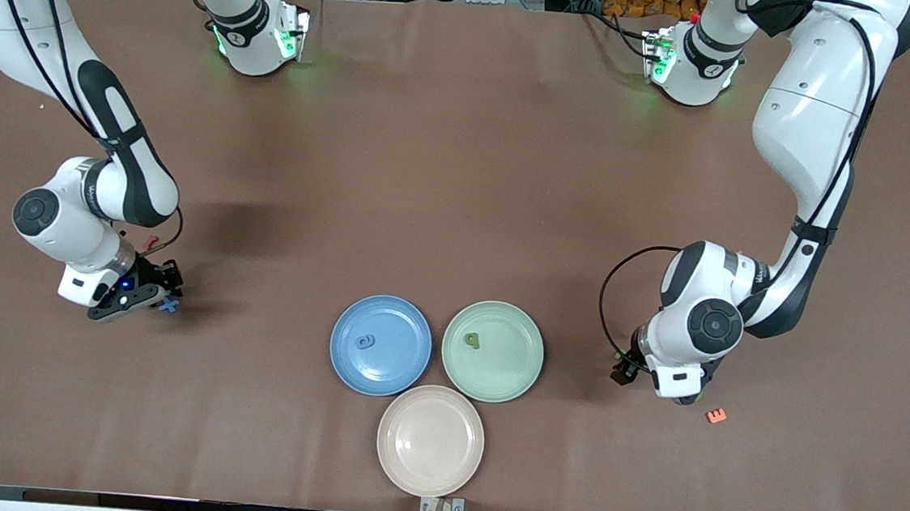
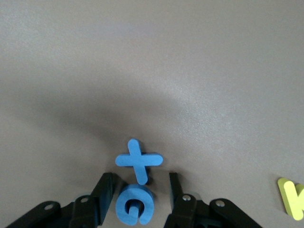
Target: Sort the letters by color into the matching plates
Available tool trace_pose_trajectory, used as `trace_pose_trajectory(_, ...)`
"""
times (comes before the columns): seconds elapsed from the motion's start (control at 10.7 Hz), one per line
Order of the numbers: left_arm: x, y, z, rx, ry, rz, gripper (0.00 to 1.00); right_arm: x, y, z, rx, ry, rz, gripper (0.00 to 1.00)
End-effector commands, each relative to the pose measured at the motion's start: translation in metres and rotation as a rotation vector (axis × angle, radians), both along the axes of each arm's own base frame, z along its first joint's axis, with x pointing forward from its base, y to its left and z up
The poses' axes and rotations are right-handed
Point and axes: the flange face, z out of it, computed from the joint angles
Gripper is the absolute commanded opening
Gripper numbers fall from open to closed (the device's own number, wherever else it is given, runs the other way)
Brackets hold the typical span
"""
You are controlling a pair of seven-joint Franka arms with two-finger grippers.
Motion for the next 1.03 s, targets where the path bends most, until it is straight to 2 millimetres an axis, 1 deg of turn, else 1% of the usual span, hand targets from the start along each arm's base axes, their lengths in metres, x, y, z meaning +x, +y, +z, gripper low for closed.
trace_pose_trajectory(0.0,-0.002,-0.01,-0.013,-0.024,-0.023,0.05,1.0,-0.013,-0.008,0.001,0.004,0.011,-0.01,0.56)
trace_pose_trajectory(0.28,-0.004,-0.009,-0.033,-0.035,-0.044,0.054,1.0,-0.02,-0.01,-0.003,0.005,0.021,-0.012,0.55)
trace_pose_trajectory(0.56,-0.002,-0.004,-0.038,-0.024,-0.053,0.046,1.0,-0.024,-0.009,-0.006,0.006,0.027,-0.012,0.54)
trace_pose_trajectory(0.84,-0.002,-0.004,-0.039,-0.024,-0.053,0.044,1.0,-0.026,-0.008,-0.009,0.007,0.033,-0.01,0.39)
trace_pose_trajectory(0.93,-0.002,-0.004,-0.039,-0.024,-0.053,0.046,1.0,-0.026,-0.008,-0.009,0.007,0.031,-0.01,0.37)
